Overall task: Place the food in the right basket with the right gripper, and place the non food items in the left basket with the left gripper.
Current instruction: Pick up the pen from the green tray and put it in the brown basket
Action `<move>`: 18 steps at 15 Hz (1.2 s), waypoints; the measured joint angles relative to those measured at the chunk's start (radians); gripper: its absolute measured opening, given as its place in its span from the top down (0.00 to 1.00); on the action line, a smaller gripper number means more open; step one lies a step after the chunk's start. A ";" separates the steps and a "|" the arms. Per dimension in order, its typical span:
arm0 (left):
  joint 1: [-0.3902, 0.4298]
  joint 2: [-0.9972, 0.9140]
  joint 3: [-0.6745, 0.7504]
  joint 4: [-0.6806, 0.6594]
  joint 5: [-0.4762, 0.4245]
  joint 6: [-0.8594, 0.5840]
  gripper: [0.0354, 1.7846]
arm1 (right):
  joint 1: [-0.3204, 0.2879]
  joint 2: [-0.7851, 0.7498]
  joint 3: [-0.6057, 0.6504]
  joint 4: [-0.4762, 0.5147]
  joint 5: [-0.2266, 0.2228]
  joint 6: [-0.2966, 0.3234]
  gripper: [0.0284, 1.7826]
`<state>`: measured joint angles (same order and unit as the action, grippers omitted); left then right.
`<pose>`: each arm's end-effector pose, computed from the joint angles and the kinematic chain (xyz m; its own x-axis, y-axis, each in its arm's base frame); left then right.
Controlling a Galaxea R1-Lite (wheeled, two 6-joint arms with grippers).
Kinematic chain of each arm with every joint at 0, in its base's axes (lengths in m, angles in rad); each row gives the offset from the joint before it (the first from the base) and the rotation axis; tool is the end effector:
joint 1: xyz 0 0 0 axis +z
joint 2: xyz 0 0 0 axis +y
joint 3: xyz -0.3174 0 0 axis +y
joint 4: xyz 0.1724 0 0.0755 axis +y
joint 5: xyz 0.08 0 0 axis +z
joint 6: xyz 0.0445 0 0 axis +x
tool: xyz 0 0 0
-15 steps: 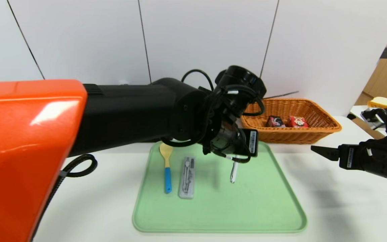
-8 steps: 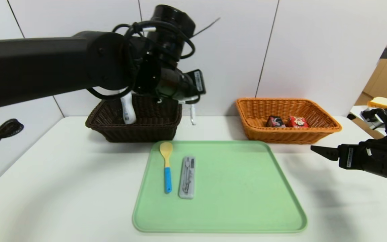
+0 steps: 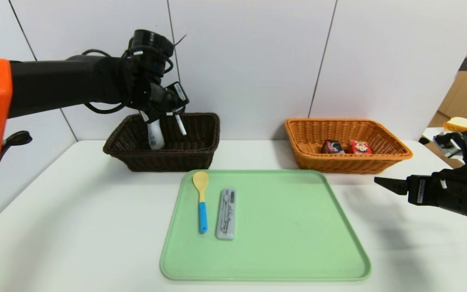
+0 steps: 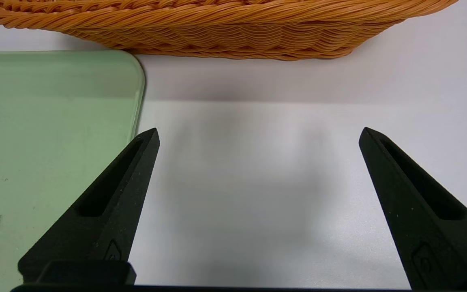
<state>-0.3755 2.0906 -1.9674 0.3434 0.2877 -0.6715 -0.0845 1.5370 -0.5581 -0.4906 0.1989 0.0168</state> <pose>0.4210 -0.1524 0.2740 0.9008 -0.0501 -0.4314 -0.1696 0.8738 -0.4557 0.2571 -0.0130 0.1583 0.8793 0.1238 -0.4599 -0.0833 0.9907 0.1075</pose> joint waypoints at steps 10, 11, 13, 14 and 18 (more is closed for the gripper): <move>0.037 0.160 0.007 -0.103 0.007 0.020 0.71 | -0.011 -0.003 -0.003 0.000 0.002 0.000 0.05; 0.037 0.165 0.007 -0.106 0.007 0.021 0.63 | -0.012 -0.004 -0.003 0.000 0.002 0.000 0.05; 0.037 0.172 0.007 -0.106 0.007 0.021 0.50 | -0.012 -0.005 -0.004 -0.002 0.002 -0.001 0.05; 0.037 0.172 0.007 -0.106 0.008 0.022 0.45 | -0.011 -0.005 -0.004 -0.001 0.001 -0.001 0.05; -0.019 0.071 0.007 -0.085 0.017 0.039 0.28 | -0.011 -0.007 0.010 -0.001 0.000 -0.002 0.05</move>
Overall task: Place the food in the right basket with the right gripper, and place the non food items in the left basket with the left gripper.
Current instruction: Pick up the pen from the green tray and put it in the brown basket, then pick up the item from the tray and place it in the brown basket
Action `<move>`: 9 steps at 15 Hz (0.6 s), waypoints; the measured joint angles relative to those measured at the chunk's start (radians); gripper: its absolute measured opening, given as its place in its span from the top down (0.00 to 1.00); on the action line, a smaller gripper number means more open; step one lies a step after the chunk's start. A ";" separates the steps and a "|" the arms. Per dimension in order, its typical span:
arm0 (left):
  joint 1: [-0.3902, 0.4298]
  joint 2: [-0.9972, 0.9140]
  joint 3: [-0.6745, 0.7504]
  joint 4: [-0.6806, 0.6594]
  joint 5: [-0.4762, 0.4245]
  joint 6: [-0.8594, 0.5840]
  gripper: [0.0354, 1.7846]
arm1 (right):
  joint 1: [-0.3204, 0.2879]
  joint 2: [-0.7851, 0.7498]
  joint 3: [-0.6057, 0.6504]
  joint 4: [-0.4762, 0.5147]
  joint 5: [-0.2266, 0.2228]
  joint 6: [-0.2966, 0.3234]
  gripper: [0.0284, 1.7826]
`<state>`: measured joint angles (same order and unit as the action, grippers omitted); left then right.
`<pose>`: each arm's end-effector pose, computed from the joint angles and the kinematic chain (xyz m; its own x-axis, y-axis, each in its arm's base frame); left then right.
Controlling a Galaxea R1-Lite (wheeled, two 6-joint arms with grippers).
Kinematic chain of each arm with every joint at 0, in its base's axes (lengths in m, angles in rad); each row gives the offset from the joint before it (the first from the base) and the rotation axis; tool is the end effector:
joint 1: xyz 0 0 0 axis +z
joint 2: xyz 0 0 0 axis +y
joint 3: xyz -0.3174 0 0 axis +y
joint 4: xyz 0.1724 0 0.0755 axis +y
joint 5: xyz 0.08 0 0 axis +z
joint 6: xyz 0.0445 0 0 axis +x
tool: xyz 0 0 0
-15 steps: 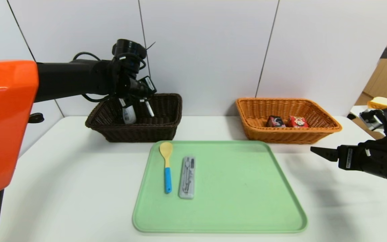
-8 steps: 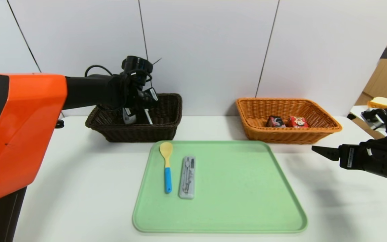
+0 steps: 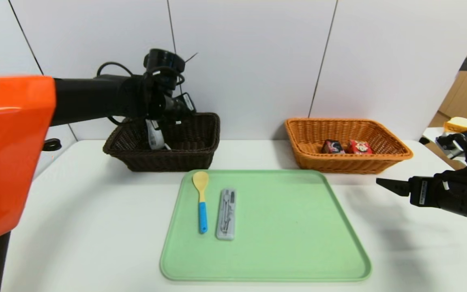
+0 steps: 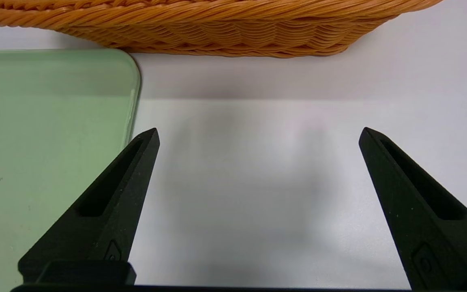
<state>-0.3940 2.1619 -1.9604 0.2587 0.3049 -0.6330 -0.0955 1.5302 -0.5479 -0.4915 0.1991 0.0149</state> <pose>0.4397 -0.1683 0.2486 0.9044 -0.0509 -0.4236 -0.1476 0.8943 -0.4225 0.2543 -0.0155 0.1574 0.8795 0.1144 -0.4620 -0.0732 0.9916 0.1064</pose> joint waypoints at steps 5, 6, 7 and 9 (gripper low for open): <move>-0.232 -0.159 0.011 0.329 -0.003 0.049 0.17 | 0.000 -0.001 0.004 0.001 -0.001 -0.001 0.05; -0.265 -0.166 0.012 0.405 -0.004 0.049 0.16 | 0.001 -0.002 0.003 0.001 -0.001 -0.002 0.05; -0.298 -0.167 0.015 0.470 -0.004 0.048 0.14 | 0.002 -0.003 0.002 0.001 -0.001 -0.002 0.05; -0.346 -0.154 0.017 0.586 -0.002 0.041 0.12 | 0.002 -0.005 0.003 0.001 -0.001 -0.002 0.05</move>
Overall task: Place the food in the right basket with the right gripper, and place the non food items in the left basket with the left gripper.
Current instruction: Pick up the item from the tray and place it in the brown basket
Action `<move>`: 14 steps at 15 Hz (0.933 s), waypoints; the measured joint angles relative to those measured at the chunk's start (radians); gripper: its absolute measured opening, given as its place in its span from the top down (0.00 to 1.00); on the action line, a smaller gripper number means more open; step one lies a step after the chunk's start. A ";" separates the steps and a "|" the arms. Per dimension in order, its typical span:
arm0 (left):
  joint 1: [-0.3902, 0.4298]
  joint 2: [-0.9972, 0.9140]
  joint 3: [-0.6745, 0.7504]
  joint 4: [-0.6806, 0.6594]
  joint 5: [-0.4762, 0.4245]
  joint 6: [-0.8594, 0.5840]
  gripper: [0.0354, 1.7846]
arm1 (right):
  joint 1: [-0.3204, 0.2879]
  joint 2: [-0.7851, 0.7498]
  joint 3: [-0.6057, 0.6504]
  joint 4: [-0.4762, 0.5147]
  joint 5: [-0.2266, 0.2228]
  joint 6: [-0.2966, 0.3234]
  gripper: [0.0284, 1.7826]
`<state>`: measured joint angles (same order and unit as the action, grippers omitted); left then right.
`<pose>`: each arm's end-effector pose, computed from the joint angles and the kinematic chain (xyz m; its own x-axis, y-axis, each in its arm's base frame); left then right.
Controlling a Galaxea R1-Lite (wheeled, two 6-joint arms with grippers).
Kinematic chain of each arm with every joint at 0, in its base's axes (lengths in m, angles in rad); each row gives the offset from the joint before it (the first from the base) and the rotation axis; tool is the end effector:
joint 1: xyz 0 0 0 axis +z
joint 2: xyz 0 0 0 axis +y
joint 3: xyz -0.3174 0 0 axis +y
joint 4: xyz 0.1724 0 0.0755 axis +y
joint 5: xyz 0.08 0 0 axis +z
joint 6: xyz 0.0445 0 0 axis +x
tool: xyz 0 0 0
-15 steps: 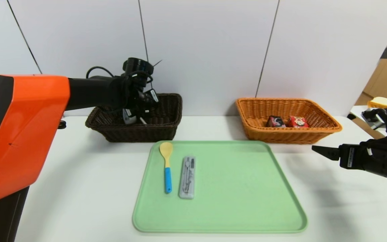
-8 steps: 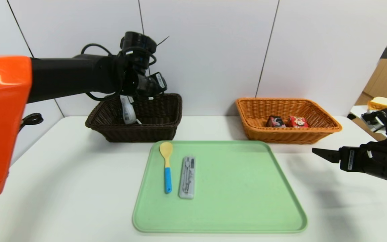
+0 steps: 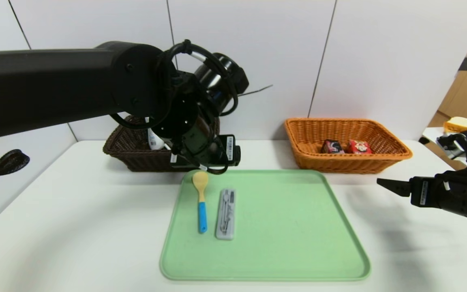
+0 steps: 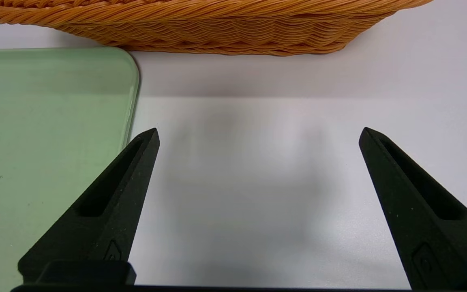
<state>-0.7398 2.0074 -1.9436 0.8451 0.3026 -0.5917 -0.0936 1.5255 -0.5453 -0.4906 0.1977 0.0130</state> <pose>0.2943 -0.2507 0.2554 0.6342 -0.1754 -0.7530 0.0969 0.9843 -0.1477 0.2532 -0.0150 0.1578 0.8799 0.1147 -0.4611 -0.0748 0.9918 0.1038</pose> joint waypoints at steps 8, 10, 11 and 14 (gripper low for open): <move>-0.073 0.132 -0.010 0.057 -0.047 -0.066 0.07 | 0.007 -0.002 0.008 0.000 -0.001 -0.001 0.05; -0.074 0.158 -0.011 0.043 -0.064 -0.070 0.07 | 0.007 -0.002 0.009 0.000 -0.003 -0.001 0.05; -0.073 0.168 -0.012 0.034 -0.066 -0.079 0.06 | 0.008 -0.001 0.009 0.000 -0.003 -0.001 0.05; -0.074 0.190 -0.012 0.027 -0.069 -0.084 0.06 | 0.010 0.001 0.009 0.000 -0.003 -0.003 0.05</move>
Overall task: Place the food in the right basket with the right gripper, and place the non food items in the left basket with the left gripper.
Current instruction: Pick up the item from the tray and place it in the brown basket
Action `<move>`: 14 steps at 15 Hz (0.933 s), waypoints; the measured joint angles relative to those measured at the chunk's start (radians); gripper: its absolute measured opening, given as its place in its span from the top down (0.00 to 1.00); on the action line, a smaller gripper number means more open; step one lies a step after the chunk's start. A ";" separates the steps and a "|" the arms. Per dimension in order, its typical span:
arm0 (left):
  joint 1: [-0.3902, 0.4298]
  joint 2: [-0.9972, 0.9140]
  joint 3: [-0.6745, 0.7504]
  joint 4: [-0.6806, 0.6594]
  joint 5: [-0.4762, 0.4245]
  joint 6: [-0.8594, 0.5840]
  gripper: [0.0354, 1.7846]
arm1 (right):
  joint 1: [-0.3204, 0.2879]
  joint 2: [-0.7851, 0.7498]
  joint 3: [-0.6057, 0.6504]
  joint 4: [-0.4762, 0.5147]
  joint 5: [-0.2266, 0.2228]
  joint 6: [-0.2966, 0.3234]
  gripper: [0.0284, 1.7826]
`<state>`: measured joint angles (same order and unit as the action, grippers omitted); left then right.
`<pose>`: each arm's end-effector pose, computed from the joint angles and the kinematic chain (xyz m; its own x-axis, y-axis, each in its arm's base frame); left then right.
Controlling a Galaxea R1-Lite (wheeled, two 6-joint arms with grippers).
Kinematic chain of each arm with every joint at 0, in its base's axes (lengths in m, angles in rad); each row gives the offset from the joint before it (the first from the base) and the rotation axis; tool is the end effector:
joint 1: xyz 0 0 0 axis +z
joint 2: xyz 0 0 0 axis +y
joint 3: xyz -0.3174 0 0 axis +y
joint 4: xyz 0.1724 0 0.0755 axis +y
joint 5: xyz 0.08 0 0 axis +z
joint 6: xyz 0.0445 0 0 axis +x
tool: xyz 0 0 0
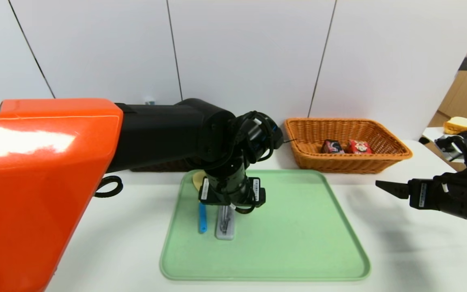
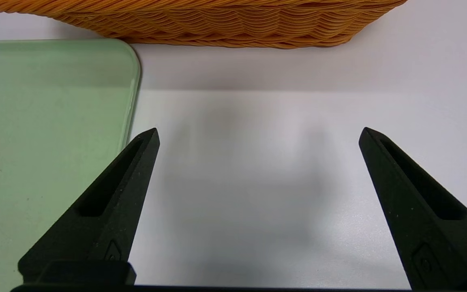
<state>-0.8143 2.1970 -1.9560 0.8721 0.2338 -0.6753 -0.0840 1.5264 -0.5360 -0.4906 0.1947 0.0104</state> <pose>0.2999 -0.3027 0.1787 0.4635 -0.1536 -0.8727 0.1124 0.9871 -0.1140 0.2520 -0.0126 0.1551 0.8743 0.1205 -0.4702 -0.0819 0.9914 0.1018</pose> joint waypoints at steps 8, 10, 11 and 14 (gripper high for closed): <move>0.003 0.037 -0.001 -0.015 -0.006 0.004 0.06 | 0.001 0.000 -0.001 0.000 0.000 0.000 0.05; 0.002 0.045 -0.001 -0.015 -0.005 0.006 0.06 | 0.001 -0.001 -0.001 0.000 0.000 0.000 0.05; 0.003 0.049 -0.001 -0.014 -0.006 0.006 0.06 | 0.001 -0.001 -0.001 0.000 0.000 0.000 0.05; 0.003 0.060 -0.001 -0.013 -0.005 0.005 0.06 | 0.001 -0.002 0.001 0.000 0.000 0.000 0.05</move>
<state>-0.8115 2.2566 -1.9574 0.8596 0.2289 -0.6704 -0.0828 1.5245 -0.5349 -0.4906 0.1947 0.0104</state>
